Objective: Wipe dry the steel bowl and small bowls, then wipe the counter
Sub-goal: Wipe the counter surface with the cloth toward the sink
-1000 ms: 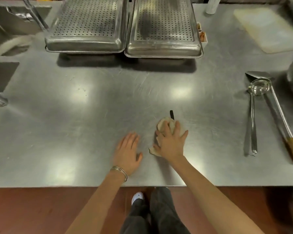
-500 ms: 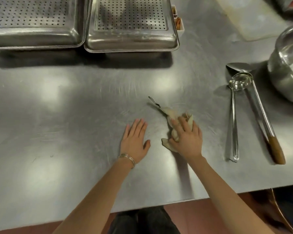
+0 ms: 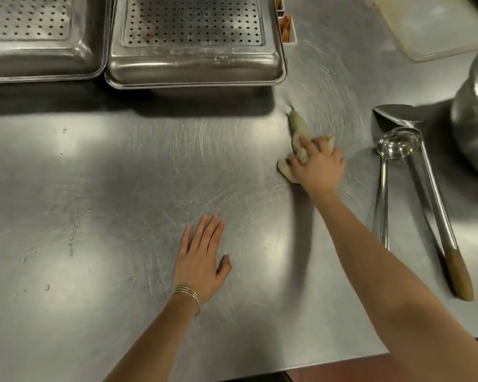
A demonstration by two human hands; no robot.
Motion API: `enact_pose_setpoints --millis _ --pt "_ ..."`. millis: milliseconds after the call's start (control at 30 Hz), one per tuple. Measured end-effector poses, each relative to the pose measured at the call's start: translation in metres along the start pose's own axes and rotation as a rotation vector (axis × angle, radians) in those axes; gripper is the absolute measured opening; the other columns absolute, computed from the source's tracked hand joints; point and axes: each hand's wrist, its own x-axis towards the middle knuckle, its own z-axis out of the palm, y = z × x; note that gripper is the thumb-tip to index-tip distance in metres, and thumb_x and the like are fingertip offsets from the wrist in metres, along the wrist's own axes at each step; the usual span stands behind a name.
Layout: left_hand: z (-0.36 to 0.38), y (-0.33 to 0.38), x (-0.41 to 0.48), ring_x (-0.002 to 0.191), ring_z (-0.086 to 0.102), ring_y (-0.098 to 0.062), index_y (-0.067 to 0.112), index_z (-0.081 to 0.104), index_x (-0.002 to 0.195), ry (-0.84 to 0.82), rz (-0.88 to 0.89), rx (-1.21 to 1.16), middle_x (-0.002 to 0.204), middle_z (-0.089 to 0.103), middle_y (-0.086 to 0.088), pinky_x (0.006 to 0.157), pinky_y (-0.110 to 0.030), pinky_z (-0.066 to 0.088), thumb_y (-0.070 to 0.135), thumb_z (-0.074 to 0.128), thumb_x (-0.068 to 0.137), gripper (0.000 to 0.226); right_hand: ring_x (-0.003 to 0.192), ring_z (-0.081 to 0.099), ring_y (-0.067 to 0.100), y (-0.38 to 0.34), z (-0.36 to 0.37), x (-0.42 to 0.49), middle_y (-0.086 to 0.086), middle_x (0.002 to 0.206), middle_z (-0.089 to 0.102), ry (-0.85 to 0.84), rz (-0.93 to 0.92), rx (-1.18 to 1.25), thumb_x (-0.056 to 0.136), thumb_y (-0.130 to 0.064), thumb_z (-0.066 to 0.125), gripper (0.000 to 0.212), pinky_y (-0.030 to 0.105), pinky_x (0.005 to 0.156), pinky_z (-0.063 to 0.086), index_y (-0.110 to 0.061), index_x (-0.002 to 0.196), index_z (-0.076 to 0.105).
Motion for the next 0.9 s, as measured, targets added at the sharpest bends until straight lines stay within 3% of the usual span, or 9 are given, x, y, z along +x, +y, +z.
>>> enact_pose_setpoints --millis 133,267,367,433,533,600,667,767,900 --pt "-0.002 0.001 -0.001 0.144 0.005 -0.019 0.013 0.019 0.147 -0.013 0.000 -0.002 0.156 0.013 -0.003 0.114 -0.046 0.010 0.044 0.029 0.089 0.067 0.102 0.052 0.034 0.008 -0.002 -0.098 -0.001 0.119 0.062 0.100 -0.220 0.053 0.079 -0.052 0.051 0.041 0.041 0.084 0.038 -0.029 0.110 0.065" --pt "-0.003 0.001 0.000 0.144 0.007 -0.020 0.012 0.020 0.147 -0.032 -0.001 -0.002 0.156 0.013 -0.003 0.114 -0.047 0.011 0.044 0.030 0.088 0.067 0.103 0.050 0.033 0.036 -0.003 -0.188 0.002 0.120 0.062 0.100 -0.410 0.040 0.081 -0.050 0.056 0.038 0.043 0.084 0.040 -0.026 0.108 0.067" --pt "-0.004 0.001 0.000 0.144 0.007 -0.019 0.012 0.021 0.147 -0.034 -0.004 -0.003 0.156 0.013 -0.003 0.114 -0.046 0.011 0.044 0.031 0.088 0.067 0.102 0.049 0.033 0.038 -0.001 -0.155 0.001 0.118 0.064 0.140 -0.409 0.041 0.079 -0.051 0.054 0.038 0.043 0.083 0.041 -0.025 0.103 0.068" --pt "-0.005 0.001 0.000 0.144 0.008 -0.019 0.012 0.023 0.146 -0.025 -0.008 -0.008 0.156 0.014 -0.003 0.114 -0.046 0.011 0.044 0.032 0.088 0.067 0.103 0.051 0.036 0.025 -0.001 -0.107 0.001 0.121 0.062 0.141 -0.271 0.026 0.079 -0.054 0.049 0.047 0.042 0.083 0.040 -0.025 0.113 0.065" --pt "-0.004 0.001 0.001 0.144 0.010 -0.019 0.012 0.026 0.145 -0.017 -0.003 -0.018 0.155 0.017 -0.003 0.113 -0.046 0.013 0.044 0.034 0.087 0.067 0.111 0.048 0.040 -0.013 -0.005 -0.016 0.003 0.130 0.055 0.053 -0.103 0.013 0.083 -0.056 0.046 0.059 0.045 0.090 0.038 -0.030 0.135 0.045" --pt "-0.003 0.000 0.002 0.144 0.010 -0.019 0.013 0.026 0.145 -0.003 -0.002 -0.024 0.155 0.018 -0.003 0.113 -0.046 0.014 0.043 0.035 0.086 0.067 0.114 0.044 0.036 -0.053 0.000 0.029 0.001 0.130 0.053 -0.025 -0.107 -0.005 0.085 -0.056 0.045 0.056 0.045 0.093 0.035 -0.032 0.135 0.042" --pt "-0.004 0.000 0.002 0.144 0.010 -0.018 0.013 0.026 0.145 -0.007 -0.003 -0.028 0.155 0.018 -0.002 0.113 -0.046 0.014 0.043 0.037 0.085 0.068 0.111 0.044 0.032 -0.100 0.010 0.040 -0.003 0.123 0.056 -0.037 -0.217 0.020 0.085 -0.056 0.042 0.047 0.043 0.091 0.034 -0.032 0.124 0.053" --pt "-0.005 0.000 0.001 0.144 0.009 -0.017 0.014 0.028 0.145 -0.003 -0.005 -0.042 0.155 0.018 -0.001 0.114 -0.046 0.013 0.042 0.037 0.085 0.067 0.102 0.051 0.031 -0.142 0.025 -0.004 -0.009 0.109 0.063 0.008 -0.523 0.066 0.081 -0.053 0.046 0.037 0.041 0.084 0.037 -0.034 0.106 0.065" --pt "-0.007 -0.001 0.000 0.144 0.008 -0.017 0.013 0.028 0.145 -0.018 0.003 -0.033 0.155 0.019 -0.003 0.114 -0.045 0.014 0.043 0.034 0.086 0.066 0.101 0.052 0.030 -0.079 0.020 -0.053 -0.012 0.111 0.065 0.013 -0.844 0.108 0.076 -0.049 0.052 0.033 0.039 0.083 0.036 -0.037 0.103 0.066"
